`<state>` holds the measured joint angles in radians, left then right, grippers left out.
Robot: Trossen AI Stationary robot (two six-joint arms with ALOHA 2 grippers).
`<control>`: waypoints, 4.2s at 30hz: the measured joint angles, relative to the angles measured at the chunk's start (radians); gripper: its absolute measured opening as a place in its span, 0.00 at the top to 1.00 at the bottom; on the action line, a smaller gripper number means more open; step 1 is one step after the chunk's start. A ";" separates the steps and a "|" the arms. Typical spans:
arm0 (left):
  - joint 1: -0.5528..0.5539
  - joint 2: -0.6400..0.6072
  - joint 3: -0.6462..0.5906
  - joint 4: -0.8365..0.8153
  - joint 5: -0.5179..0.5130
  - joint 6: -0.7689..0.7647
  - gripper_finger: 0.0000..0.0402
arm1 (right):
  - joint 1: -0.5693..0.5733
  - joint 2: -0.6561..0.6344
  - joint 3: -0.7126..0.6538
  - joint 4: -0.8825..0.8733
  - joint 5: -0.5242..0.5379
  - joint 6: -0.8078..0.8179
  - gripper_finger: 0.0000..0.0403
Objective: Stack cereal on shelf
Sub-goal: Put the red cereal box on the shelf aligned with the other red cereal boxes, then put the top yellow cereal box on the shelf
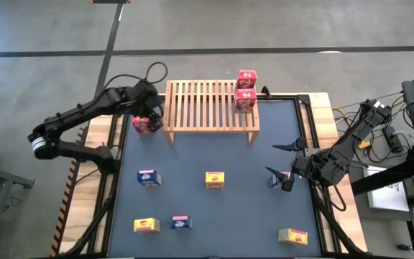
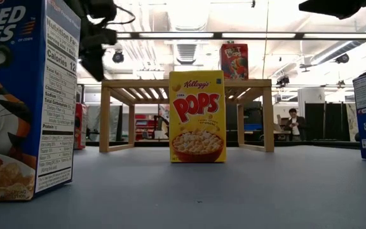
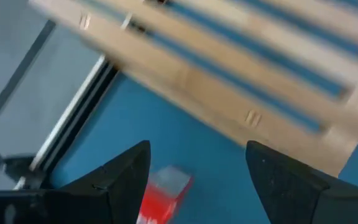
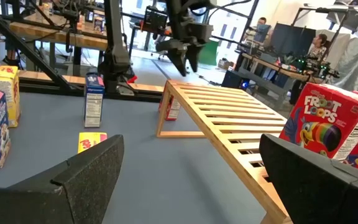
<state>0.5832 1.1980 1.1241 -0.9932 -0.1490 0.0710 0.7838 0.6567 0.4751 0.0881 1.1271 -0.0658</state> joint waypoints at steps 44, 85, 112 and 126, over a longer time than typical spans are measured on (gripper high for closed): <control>0.177 0.116 -0.074 -0.140 -0.109 0.332 0.39 | -0.071 0.000 0.000 -0.001 -0.009 0.003 0.10; -0.806 0.074 0.251 0.049 -0.095 -0.264 0.42 | -0.078 0.026 -0.011 0.025 -0.083 0.146 0.10; -0.822 -0.386 -0.367 0.839 -0.148 -0.177 0.42 | -0.396 0.628 0.114 0.347 -0.685 0.172 0.10; -0.822 -0.342 -0.367 0.854 -0.150 -0.113 0.42 | -0.540 0.847 0.141 0.473 -0.913 0.252 0.10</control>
<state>-0.2386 0.8558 0.7567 -0.1390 -0.2990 -0.0420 0.2439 1.5032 0.6163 0.5613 0.2144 0.1858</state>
